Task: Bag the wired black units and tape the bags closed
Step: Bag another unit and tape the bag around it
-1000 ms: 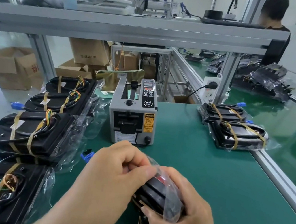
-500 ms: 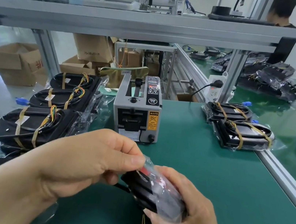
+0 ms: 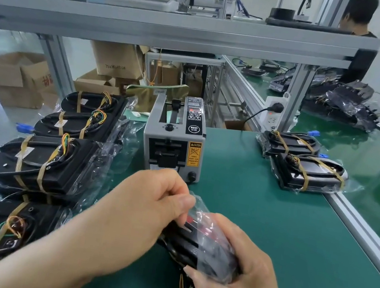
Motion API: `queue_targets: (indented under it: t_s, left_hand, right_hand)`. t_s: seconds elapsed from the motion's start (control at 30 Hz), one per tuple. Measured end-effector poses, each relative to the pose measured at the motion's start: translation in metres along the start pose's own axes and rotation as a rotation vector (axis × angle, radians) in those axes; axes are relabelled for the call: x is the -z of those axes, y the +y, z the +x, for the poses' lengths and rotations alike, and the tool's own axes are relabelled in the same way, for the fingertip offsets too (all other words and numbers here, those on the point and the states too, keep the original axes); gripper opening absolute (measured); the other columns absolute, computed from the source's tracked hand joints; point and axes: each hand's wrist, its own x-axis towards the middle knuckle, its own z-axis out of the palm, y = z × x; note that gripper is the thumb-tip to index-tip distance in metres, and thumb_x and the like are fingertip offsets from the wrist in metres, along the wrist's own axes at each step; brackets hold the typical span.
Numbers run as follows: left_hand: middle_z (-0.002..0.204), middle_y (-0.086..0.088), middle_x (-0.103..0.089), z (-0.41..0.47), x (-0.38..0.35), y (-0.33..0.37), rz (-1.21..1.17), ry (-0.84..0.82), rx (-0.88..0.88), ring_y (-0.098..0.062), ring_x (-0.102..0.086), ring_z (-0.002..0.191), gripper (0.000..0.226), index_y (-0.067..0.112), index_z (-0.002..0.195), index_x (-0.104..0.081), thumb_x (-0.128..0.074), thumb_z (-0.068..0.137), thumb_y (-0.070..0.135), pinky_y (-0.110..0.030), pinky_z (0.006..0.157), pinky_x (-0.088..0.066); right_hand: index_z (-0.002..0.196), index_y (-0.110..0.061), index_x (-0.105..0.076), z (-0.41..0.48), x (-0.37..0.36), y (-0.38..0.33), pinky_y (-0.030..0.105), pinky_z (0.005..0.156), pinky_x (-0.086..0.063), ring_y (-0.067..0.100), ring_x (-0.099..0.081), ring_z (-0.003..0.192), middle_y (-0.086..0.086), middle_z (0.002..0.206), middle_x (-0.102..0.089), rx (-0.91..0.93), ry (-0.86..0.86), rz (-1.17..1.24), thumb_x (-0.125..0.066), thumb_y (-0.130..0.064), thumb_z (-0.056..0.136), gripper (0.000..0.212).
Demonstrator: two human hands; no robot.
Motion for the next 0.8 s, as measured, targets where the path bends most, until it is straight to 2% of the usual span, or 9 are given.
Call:
queue_targets:
  t_s: [0.13,0.2,0.3,0.37,0.5,0.6,0.67,0.73,0.8]
  left_hand:
    - [0.057,0.005,-0.047,0.004,0.017,0.004,-0.324,-0.247,0.129,-0.006,-0.029,0.045,0.026,0.027,0.057,-0.061,-0.061,0.082,0.029,-0.016,0.044,-0.027]
    - [0.059,0.001,-0.052,0.006,0.019,0.003,-0.362,-0.264,0.142,-0.005,-0.031,0.044,0.025,0.024,0.061,-0.065,-0.074,0.084,0.023,-0.015,0.043,-0.029]
    - [0.063,-0.006,-0.062,0.011,0.016,0.0,-0.444,-0.076,0.084,-0.007,-0.04,0.045,0.012,0.011,0.073,-0.069,-0.072,0.074,0.023,-0.015,0.044,-0.038]
    - [0.069,-0.008,-0.068,0.014,0.013,-0.004,-0.533,0.036,0.054,-0.007,-0.048,0.049,0.021,0.008,0.079,-0.074,-0.072,0.067,0.025,-0.016,0.048,-0.045]
    - [0.073,-0.01,-0.07,0.017,0.013,-0.008,-0.678,0.155,0.032,-0.008,-0.057,0.053,0.019,0.006,0.081,-0.076,-0.065,0.072,0.018,-0.017,0.05,-0.051]
    - [0.075,-0.01,-0.072,0.018,0.021,-0.012,-0.723,0.284,-0.009,-0.011,-0.063,0.059,0.02,0.006,0.083,-0.075,-0.061,0.074,0.017,-0.019,0.056,-0.055]
    - [0.078,-0.006,-0.073,0.011,0.022,-0.017,-0.578,0.397,-0.071,-0.012,-0.065,0.065,0.017,0.017,0.082,-0.078,-0.061,0.083,0.017,-0.024,0.06,-0.056]
    - [0.078,0.001,-0.073,-0.002,0.017,-0.025,-0.26,0.488,-0.151,-0.009,-0.064,0.065,0.015,0.03,0.084,-0.077,-0.063,0.091,0.028,-0.03,0.058,-0.056]
    - [0.079,0.009,-0.072,-0.016,0.008,-0.027,0.021,0.479,-0.259,-0.005,-0.064,0.066,0.012,0.036,0.084,-0.074,-0.068,0.083,0.047,-0.02,0.06,-0.053]
  right_hand:
    - [0.124,-0.039,-0.059,0.002,0.002,0.0,0.04,0.076,-0.06,0.02,-0.071,0.094,-0.008,0.109,-0.071,-0.018,0.011,-0.012,-0.086,-0.012,0.061,0.073]
    - [0.122,-0.044,-0.059,0.003,0.003,-0.001,0.041,0.078,-0.06,0.019,-0.071,0.093,-0.008,0.108,-0.072,-0.042,0.004,-0.008,-0.086,-0.012,0.06,0.076]
    - [0.118,-0.054,-0.057,0.005,0.005,-0.006,0.035,0.079,-0.06,0.016,-0.072,0.092,-0.01,0.106,-0.072,-0.08,-0.013,-0.005,-0.085,-0.015,0.058,0.077]
    - [0.116,-0.054,-0.058,0.005,0.005,-0.008,0.029,0.079,-0.059,0.014,-0.071,0.091,-0.012,0.105,-0.072,-0.097,-0.02,-0.012,-0.085,-0.017,0.057,0.075]
    - [0.114,-0.055,-0.059,0.006,0.004,-0.012,0.029,0.076,-0.059,0.014,-0.071,0.089,-0.013,0.102,-0.073,-0.117,-0.019,-0.013,-0.085,-0.017,0.055,0.075]
    - [0.111,-0.054,-0.062,0.007,0.005,-0.016,0.024,0.075,-0.059,0.012,-0.072,0.087,-0.011,0.1,-0.074,-0.126,-0.011,0.007,-0.086,-0.016,0.054,0.073]
    - [0.11,-0.054,-0.062,0.008,0.005,-0.019,0.019,0.073,-0.057,0.009,-0.072,0.086,-0.012,0.098,-0.074,-0.139,0.0,0.032,-0.086,-0.018,0.055,0.07]
    - [0.109,-0.051,-0.064,0.009,0.005,-0.023,0.018,0.072,-0.057,0.009,-0.073,0.083,-0.012,0.096,-0.075,-0.164,0.01,0.076,-0.087,-0.023,0.055,0.066]
    - [0.109,-0.045,-0.066,0.01,0.004,-0.025,0.019,0.072,-0.058,0.011,-0.074,0.081,-0.008,0.094,-0.076,-0.172,0.015,0.117,-0.087,-0.028,0.054,0.061]
